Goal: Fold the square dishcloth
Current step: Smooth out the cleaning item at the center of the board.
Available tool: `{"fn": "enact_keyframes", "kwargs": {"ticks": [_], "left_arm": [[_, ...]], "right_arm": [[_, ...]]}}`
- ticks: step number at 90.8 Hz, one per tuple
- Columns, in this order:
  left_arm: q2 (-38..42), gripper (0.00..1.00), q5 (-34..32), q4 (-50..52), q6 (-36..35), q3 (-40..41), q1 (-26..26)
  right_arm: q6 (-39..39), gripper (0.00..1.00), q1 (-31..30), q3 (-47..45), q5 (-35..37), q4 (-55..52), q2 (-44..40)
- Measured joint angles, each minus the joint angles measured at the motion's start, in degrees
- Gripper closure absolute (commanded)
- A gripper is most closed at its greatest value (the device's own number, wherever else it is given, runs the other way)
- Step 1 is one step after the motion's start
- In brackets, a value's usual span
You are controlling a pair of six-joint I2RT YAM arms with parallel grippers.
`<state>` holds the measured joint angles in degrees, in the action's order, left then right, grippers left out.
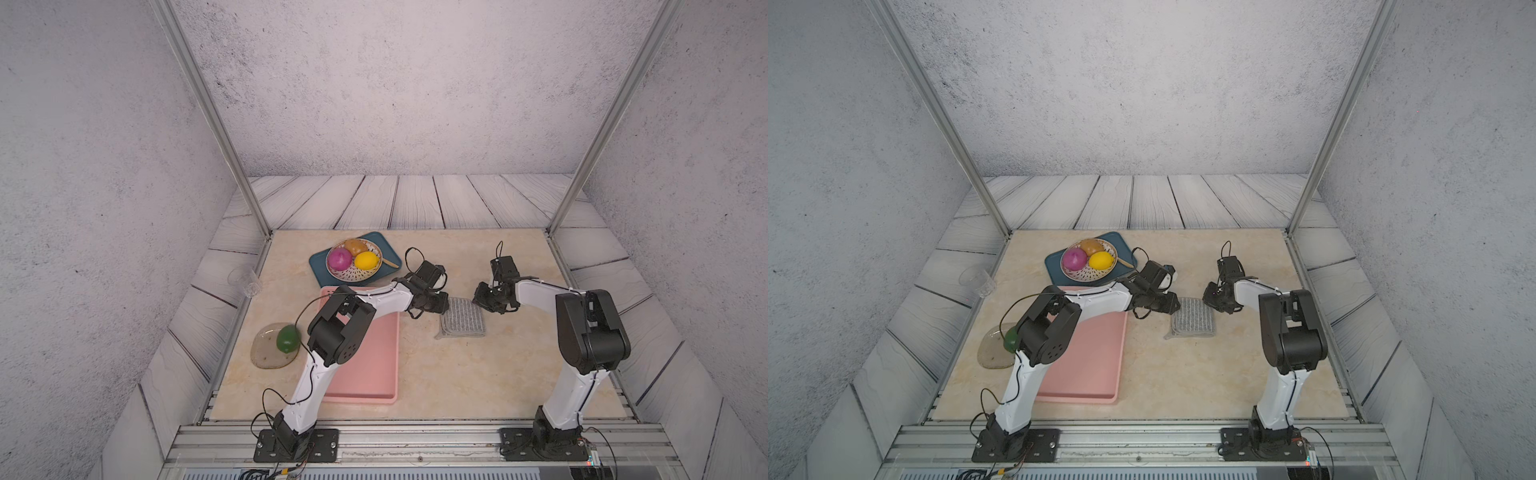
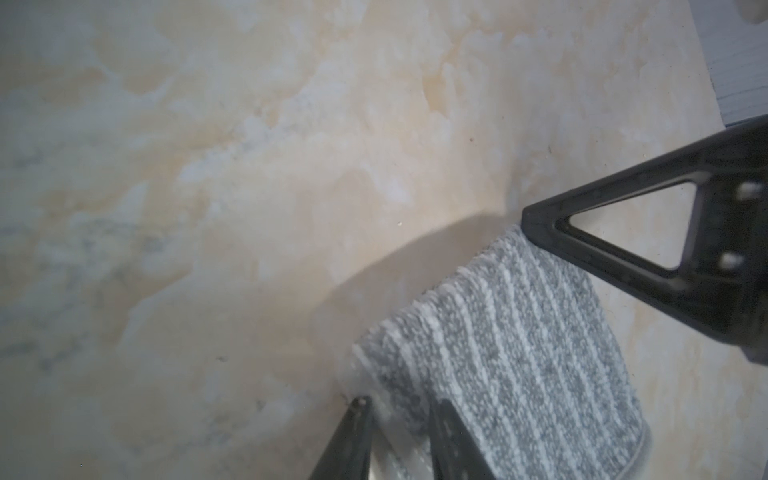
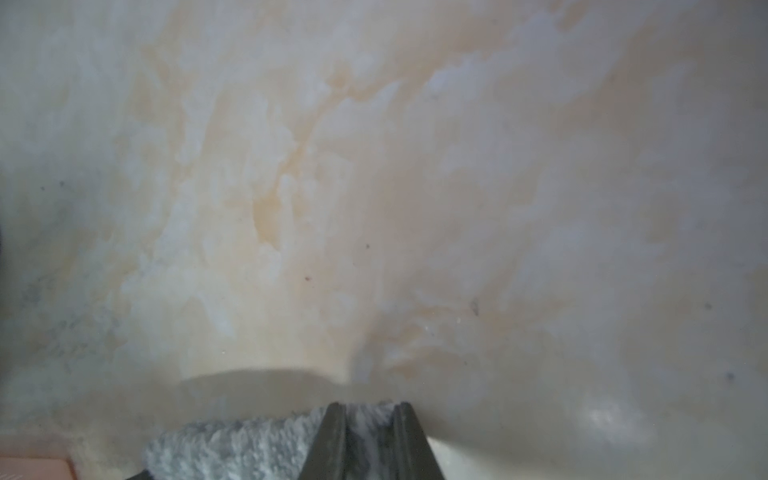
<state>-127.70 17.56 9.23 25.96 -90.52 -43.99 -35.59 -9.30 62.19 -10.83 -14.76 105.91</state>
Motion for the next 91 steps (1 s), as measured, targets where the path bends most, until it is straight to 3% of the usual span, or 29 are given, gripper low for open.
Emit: {"fn": "enact_keyframes", "kwargs": {"ticks": [46,76,79,82,83,91], "left_arm": [[2.34,0.27,-2.75,1.62,-0.92,-1.53,1.25],[13.46,0.08,-6.64,2.56,-3.08,-1.31,1.77],[15.08,0.06,-7.50,2.60,-3.26,-0.68,1.92],[16.59,0.05,-8.17,2.64,-3.43,-0.02,2.14],[17.09,0.04,-8.55,2.64,-3.37,0.24,2.21],[21.38,0.02,-10.40,2.60,-3.69,2.67,3.13]], "right_arm": [[1.84,0.75,0.00,5.51,1.84,-3.61,0.66],[4.44,0.41,0.00,6.16,10.36,-8.72,-11.43],[4.68,0.31,0.00,6.05,11.28,-8.92,-13.05],[4.57,0.08,0.00,5.95,12.11,-9.14,-14.69],[5.09,0.04,0.00,5.90,12.44,-9.27,-15.15],[5.64,0.01,0.07,5.29,14.58,-9.88,-19.43]]}}
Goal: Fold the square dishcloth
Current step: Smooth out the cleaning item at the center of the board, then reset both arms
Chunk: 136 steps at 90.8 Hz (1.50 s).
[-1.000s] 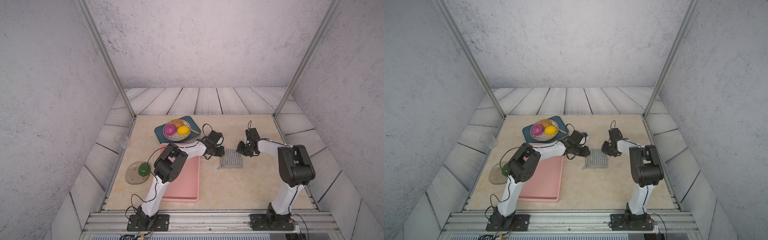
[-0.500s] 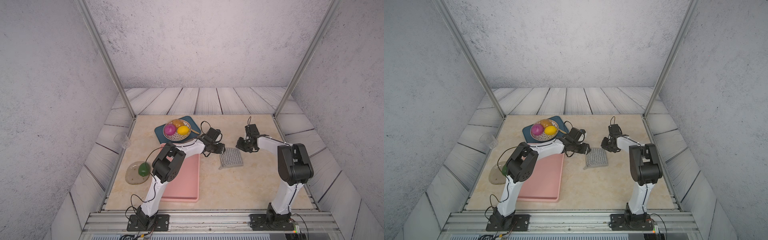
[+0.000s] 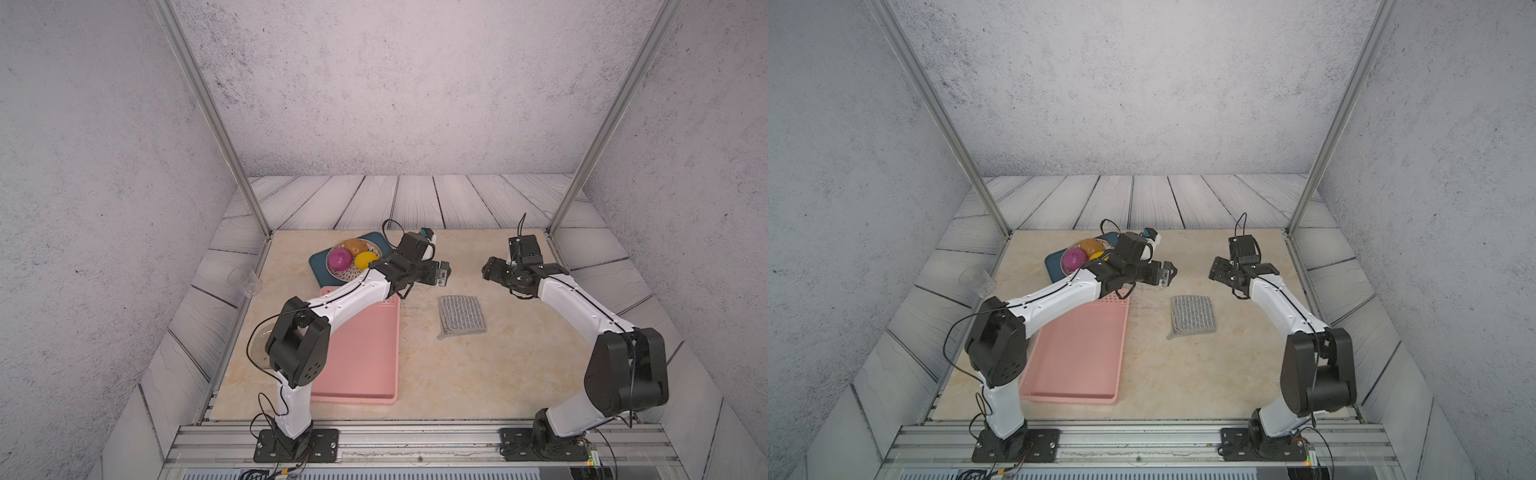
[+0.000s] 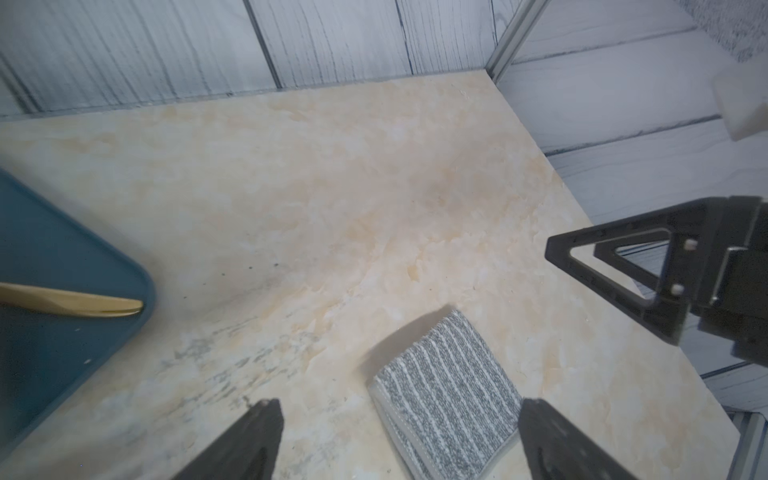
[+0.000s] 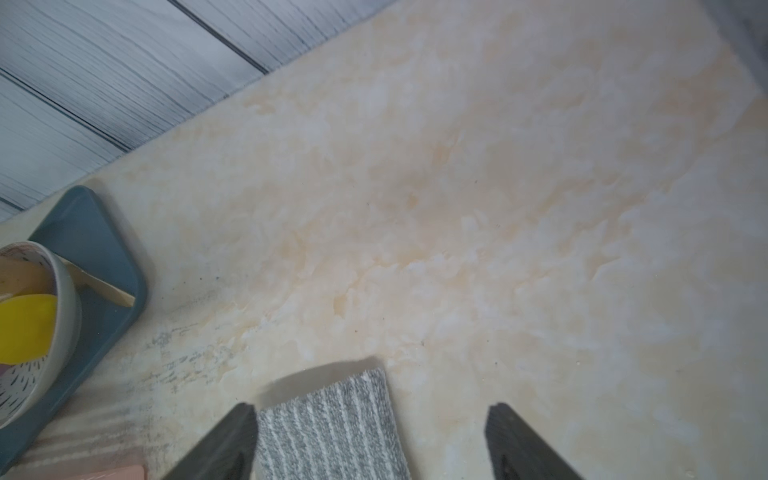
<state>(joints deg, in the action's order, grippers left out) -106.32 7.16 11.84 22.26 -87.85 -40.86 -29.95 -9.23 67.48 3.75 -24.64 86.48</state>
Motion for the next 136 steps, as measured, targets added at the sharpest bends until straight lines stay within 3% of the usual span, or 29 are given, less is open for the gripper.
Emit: {"fn": "enact_keyframes", "kwargs": {"ticks": [51,90,111,136], "left_arm": [[26.62,0.00,-13.40,-1.33,-0.33,25.09,10.93],[37.44,0.00,-30.18,-1.88,-4.04,36.00,16.37],[38.75,0.00,-31.28,-2.64,-4.17,40.37,24.00],[39.71,0.00,-28.00,-6.56,-4.48,45.79,33.29]], "right_arm": [[1.33,0.01,0.22,-11.43,17.09,-0.87,-16.17],[6.56,0.01,0.31,-24.61,26.38,12.09,-20.11],[11.61,0.03,0.31,-31.04,27.52,22.29,-19.63],[17.07,0.03,0.33,-43.89,27.19,40.57,-21.18]]}}
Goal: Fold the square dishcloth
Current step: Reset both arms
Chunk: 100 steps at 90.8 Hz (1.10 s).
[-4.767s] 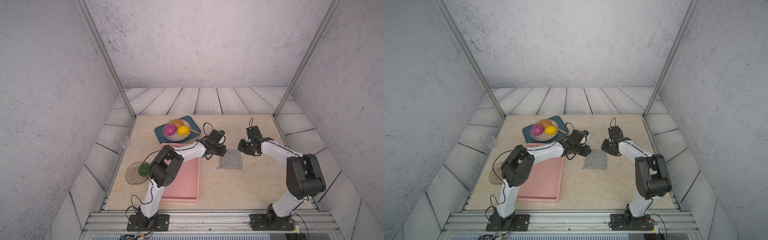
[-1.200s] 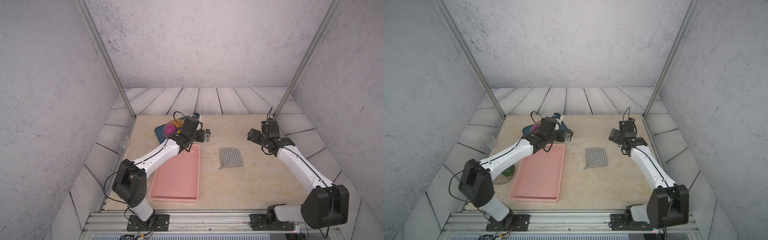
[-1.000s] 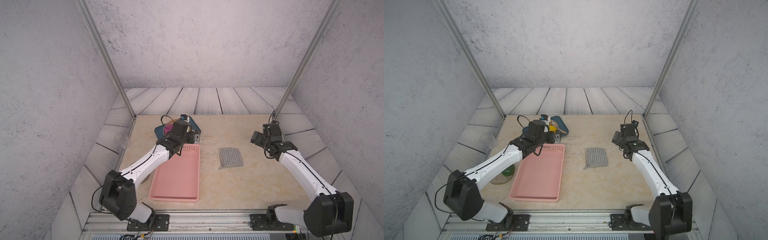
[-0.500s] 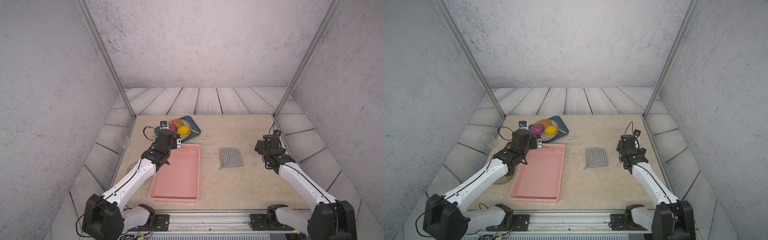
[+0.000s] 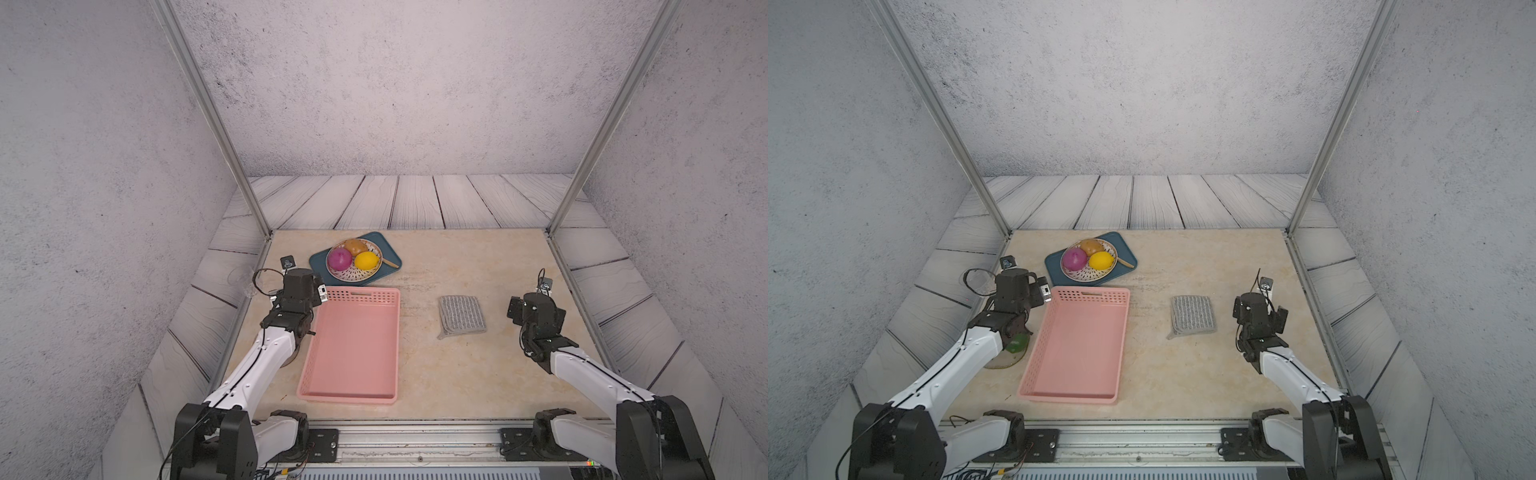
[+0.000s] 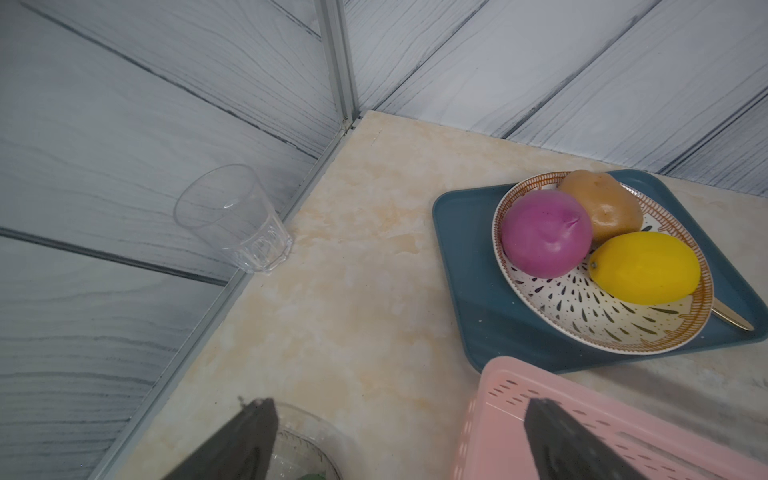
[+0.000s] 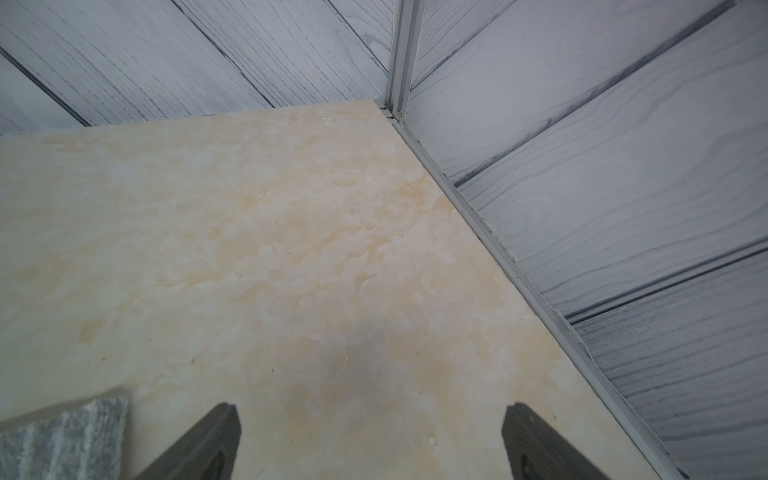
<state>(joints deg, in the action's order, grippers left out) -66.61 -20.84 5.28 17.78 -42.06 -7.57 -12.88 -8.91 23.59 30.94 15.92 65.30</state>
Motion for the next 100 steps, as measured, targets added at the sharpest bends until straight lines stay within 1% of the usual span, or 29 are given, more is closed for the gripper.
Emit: {"fn": "enact_keyframes", "kwargs": {"ticks": [8,18,36,56,75,84,92,100], "left_arm": [[0.11,0.00,2.10,-2.25,-0.33,2.05,2.21],[0.15,0.00,4.52,-4.94,-1.51,4.50,4.07],[-0.17,0.00,7.50,-9.99,-4.44,6.80,5.22],[-1.70,0.00,11.98,-15.37,-7.10,8.59,5.97],[-5.05,0.00,16.15,-19.28,-9.03,8.72,6.03],[-5.31,0.00,17.05,-22.03,-10.14,10.27,6.08],[-5.29,0.00,17.51,-25.07,-11.19,12.39,6.12],[-5.33,0.00,17.53,-28.33,-12.17,14.80,6.14]], "right_arm": [[1.16,0.02,0.22,-3.10,-0.46,5.42,0.11],[1.64,0.01,1.18,-4.74,-0.96,11.08,1.44],[2.27,0.01,3.65,-6.64,-3.91,20.72,5.27],[3.82,0.01,6.97,-6.80,-11.30,27.32,9.38],[5.16,0.01,8.66,-6.84,-17.66,34.99,17.86],[5.38,0.01,9.49,-7.19,-20.33,39.47,21.51],[5.51,0.01,9.97,-7.28,-22.01,40.57,22.23],[5.42,0.01,10.01,-6.73,-22.25,39.39,21.46]]}}
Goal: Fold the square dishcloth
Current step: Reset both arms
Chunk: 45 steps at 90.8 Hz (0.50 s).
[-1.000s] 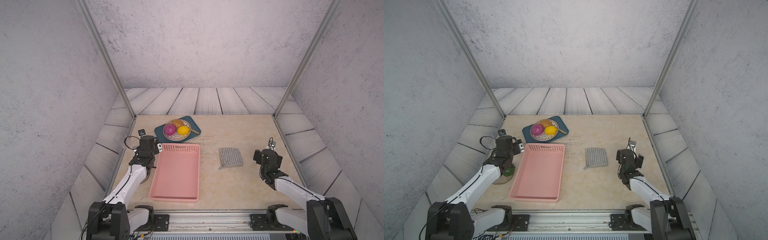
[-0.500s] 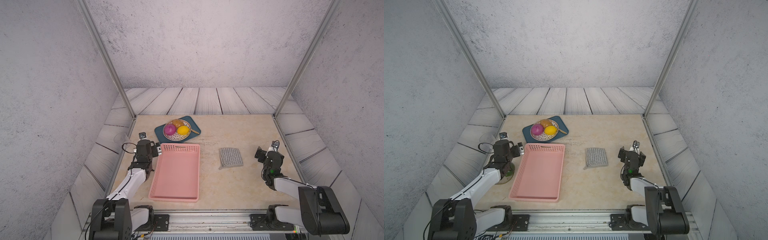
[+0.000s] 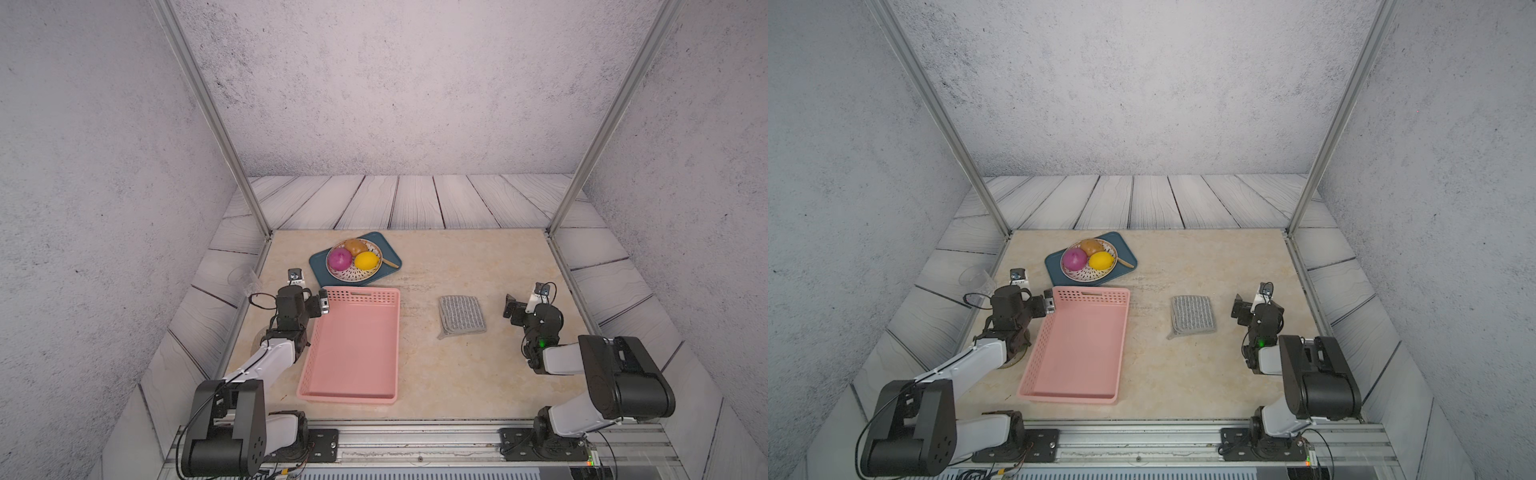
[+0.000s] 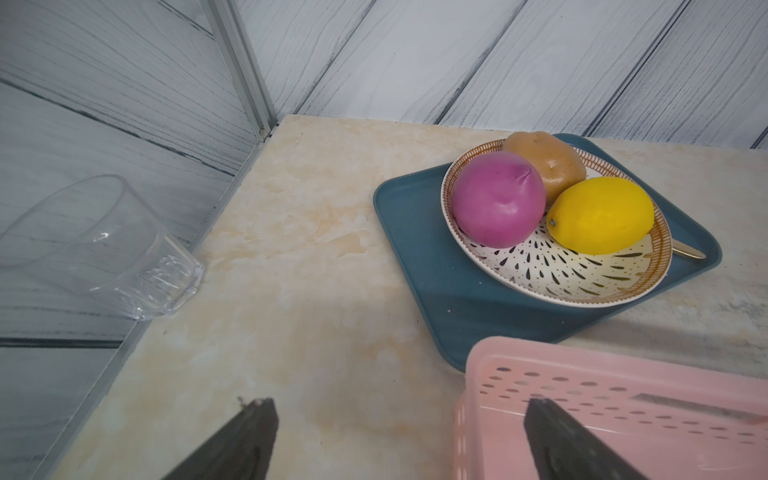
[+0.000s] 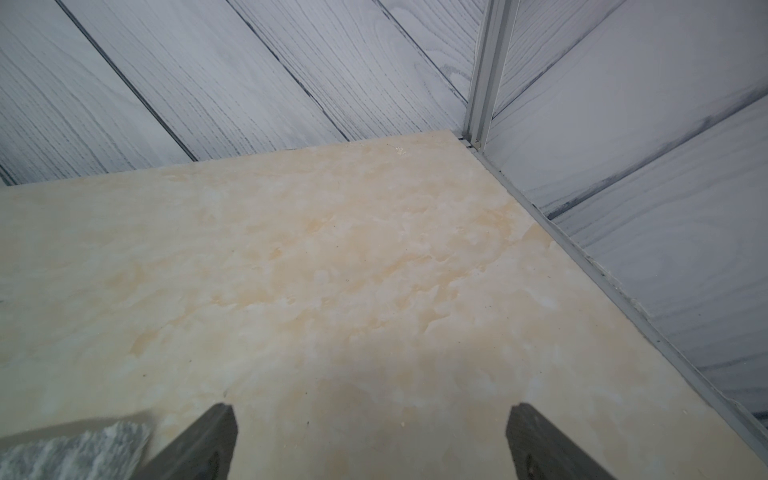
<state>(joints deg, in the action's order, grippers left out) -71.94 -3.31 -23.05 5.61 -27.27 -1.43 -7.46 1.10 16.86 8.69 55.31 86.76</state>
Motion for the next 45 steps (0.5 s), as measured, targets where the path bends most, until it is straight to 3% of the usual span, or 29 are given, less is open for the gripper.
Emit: {"fn": "enact_keyframes", "kwargs": {"ticks": [45], "left_arm": [[-8.79,0.00,3.17,-11.78,-5.81,0.81,0.07]], "right_arm": [[0.00,0.01,0.11,1.49,0.00,-3.08,-0.22]]}}
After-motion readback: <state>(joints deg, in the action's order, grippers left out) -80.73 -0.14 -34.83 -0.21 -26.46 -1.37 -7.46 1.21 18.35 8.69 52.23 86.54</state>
